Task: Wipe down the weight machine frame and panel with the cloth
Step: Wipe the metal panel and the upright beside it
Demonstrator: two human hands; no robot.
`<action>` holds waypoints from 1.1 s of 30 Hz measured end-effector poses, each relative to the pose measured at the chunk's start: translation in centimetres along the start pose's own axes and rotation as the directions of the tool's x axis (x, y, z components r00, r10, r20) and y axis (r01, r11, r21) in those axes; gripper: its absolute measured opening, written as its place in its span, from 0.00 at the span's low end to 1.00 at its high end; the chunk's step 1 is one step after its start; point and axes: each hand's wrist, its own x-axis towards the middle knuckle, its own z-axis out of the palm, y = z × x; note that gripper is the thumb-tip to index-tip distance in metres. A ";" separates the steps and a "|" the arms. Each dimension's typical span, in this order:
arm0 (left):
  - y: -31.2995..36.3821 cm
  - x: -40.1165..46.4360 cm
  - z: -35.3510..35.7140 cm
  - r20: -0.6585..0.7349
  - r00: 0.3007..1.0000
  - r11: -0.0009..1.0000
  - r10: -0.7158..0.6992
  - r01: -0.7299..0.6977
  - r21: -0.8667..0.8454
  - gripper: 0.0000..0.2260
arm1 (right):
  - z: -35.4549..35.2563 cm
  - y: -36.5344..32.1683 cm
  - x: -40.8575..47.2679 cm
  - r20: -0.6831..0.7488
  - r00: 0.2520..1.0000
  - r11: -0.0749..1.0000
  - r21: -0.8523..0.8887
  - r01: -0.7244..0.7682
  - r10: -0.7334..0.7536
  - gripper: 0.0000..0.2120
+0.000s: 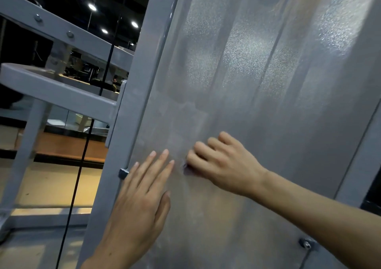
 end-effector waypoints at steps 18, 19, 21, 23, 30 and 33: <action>-0.3 0.0 0.1 -0.023 1.000 1.000 0.001 -0.001 -0.005 0.28 | 0.2 6.1 4.5 -0.158 0.944 0.943 -0.121 -0.309 0.289 0.17; -0.5 0.0 0.0 -0.016 1.000 1.000 -0.005 0.005 0.000 0.28 | 0.2 6.5 4.8 -0.172 0.924 0.923 -0.128 -0.363 0.340 0.18; -0.6 0.0 -0.1 -0.014 1.000 1.000 -0.012 0.012 0.003 0.28 | 0.6 5.1 4.6 -0.167 0.923 0.927 -0.095 -0.364 0.345 0.16; -0.6 0.1 -0.2 -0.022 1.000 1.000 -0.014 0.013 -0.005 0.28 | 1.0 1.6 3.5 -0.104 0.965 0.970 -0.007 -0.241 0.239 0.14; -0.7 0.1 -0.6 -0.020 1.000 1.000 -0.025 0.025 0.003 0.29 | 0.7 3.1 4.2 -0.106 0.980 0.983 -0.065 -0.174 0.167 0.16; -1.2 0.1 -0.6 -0.015 0.999 0.999 -0.036 0.036 0.010 0.28 | 0.8 5.1 5.5 -0.185 0.909 0.913 -0.100 -0.395 0.373 0.17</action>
